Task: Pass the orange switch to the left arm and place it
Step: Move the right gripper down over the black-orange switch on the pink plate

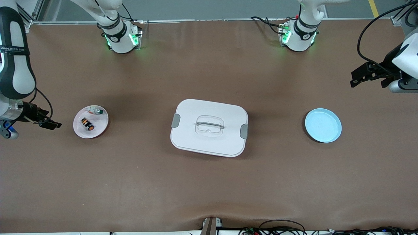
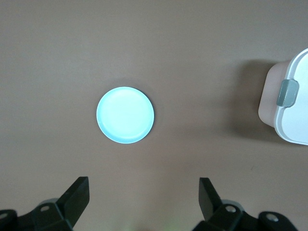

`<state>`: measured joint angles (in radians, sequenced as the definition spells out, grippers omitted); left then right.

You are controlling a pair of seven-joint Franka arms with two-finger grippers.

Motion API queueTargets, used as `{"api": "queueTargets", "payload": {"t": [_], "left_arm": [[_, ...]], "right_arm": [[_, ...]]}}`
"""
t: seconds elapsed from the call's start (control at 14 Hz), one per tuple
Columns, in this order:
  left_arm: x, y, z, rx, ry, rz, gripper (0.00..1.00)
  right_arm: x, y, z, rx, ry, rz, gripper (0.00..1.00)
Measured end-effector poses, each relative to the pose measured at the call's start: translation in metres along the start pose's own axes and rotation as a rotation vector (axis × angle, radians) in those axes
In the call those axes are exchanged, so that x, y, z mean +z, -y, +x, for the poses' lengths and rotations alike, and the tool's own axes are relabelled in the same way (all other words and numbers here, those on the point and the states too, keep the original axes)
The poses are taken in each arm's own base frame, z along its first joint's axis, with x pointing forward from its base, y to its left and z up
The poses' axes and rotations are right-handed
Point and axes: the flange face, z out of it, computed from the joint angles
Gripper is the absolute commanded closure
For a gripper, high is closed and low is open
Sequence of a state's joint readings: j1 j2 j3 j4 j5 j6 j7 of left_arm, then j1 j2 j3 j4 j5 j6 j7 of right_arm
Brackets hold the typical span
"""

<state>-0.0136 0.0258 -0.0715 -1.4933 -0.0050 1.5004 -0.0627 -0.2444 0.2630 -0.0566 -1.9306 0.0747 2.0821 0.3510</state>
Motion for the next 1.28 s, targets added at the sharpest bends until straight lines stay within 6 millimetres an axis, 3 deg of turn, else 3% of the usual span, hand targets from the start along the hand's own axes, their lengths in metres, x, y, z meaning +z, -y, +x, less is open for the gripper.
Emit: {"api": "queueTargets", "payload": {"t": [0.78, 1.28], "left_arm": [[0.0, 0.0, 0.0, 0.0, 0.0, 0.0, 0.0], [0.0, 0.0, 0.0, 0.0, 0.0, 0.0, 0.0]], "right_arm": [[0.07, 0.006, -0.023, -0.024, -0.027, -0.001, 0.0], [0.104, 0.006, -0.02, -0.022, -0.006, -0.014, 0.0]]}}
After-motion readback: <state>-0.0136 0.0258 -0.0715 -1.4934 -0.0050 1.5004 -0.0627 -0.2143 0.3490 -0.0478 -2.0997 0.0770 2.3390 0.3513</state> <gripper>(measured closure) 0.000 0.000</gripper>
